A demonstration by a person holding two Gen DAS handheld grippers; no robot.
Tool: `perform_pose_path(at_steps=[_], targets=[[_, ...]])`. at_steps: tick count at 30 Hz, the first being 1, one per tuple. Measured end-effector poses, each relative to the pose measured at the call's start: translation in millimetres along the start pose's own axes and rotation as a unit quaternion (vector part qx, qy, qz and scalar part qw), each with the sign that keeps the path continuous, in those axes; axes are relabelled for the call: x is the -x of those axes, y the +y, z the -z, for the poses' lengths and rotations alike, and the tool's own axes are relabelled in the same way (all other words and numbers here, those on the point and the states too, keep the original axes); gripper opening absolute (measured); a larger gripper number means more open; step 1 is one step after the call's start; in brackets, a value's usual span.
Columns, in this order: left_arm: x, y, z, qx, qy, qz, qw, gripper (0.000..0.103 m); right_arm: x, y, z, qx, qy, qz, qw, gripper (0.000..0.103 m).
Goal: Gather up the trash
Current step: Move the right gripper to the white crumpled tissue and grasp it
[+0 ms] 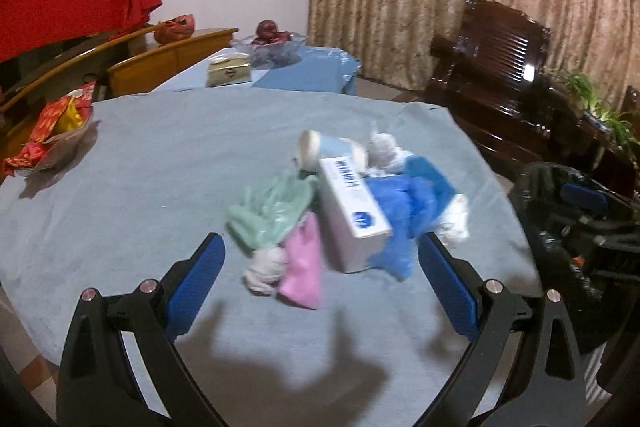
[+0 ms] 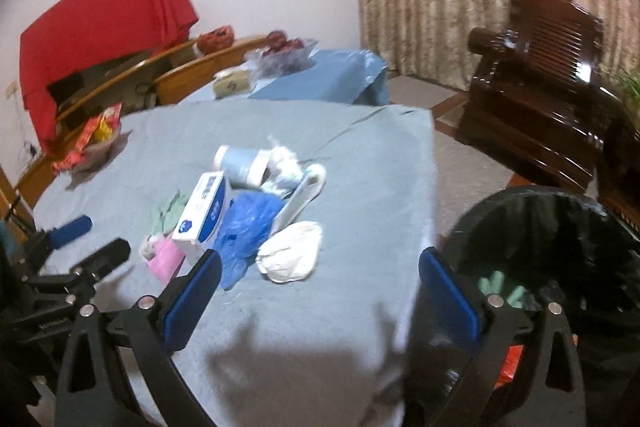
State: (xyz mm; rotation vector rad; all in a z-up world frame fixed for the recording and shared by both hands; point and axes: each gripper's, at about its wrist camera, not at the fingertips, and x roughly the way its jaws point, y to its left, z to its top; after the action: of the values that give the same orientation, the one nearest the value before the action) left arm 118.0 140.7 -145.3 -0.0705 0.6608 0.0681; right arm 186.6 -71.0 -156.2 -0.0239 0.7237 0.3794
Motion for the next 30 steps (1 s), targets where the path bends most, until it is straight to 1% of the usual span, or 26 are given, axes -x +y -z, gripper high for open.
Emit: perform_pose_path(at_steps=[2,6,9,12,17,18,20,22,24,25,27,30], targets=[[-3.6,6.9,0.9,0.006,0.001,-0.006,1.0,0.095,-14.3,6.2,2.3,0.011,0.008,0.002,1.0,0.097],[-11.3,16.6,1.8,0.013,0.002,-0.015,0.9998,0.095,-37.5,6.6,5.7,-0.001,0.024,-0.003,1.0,0.095],[-16.2,19.8,1.7,0.01,0.002,-0.017,0.9998,0.095,-56.9,8.2,9.0,0.004,0.044,0.005,0.999,0.087],[-18.9,21.5,2.6,0.015,0.002,-0.012,0.9998,0.095,-71.3,6.7,12.3,-0.001,0.061,0.006,0.998,0.085],[-27.7,24.9,2.7,0.03,0.009,-0.009,0.9995,0.095,-85.3,6.5,12.5,0.001,0.077,-0.002,0.997,0.08],[-29.9,26.3,2.3,0.034,0.011,-0.008,0.9993,0.095,-87.4,7.6,12.3,0.004,0.081,-0.002,0.997,0.077],[-33.6,29.1,2.1,0.044,0.015,-0.007,0.9989,0.095,-93.6,8.7,12.5,0.006,0.091,-0.013,0.996,0.067],[-34.8,30.1,2.6,0.05,0.016,-0.006,0.9986,0.095,-97.4,8.7,13.6,0.002,0.101,-0.036,0.994,0.049],[-37.3,28.7,1.9,0.045,0.02,-0.009,0.9988,0.095,-96.3,10.0,13.7,0.004,0.1,-0.043,0.994,0.043],[-37.5,26.5,2.4,0.039,0.021,-0.011,0.999,0.095,-95.3,10.7,13.5,0.005,0.1,-0.045,0.994,0.038],[-36.3,19.6,2.9,0.024,0.017,-0.012,0.9995,0.095,-92.2,10.4,12.9,0.006,0.099,-0.048,0.994,0.036],[-34.6,10.0,0.9,0.013,0.013,-0.007,0.9998,0.095,-82.0,5.0,11.7,-0.002,0.094,-0.049,0.994,0.036]])
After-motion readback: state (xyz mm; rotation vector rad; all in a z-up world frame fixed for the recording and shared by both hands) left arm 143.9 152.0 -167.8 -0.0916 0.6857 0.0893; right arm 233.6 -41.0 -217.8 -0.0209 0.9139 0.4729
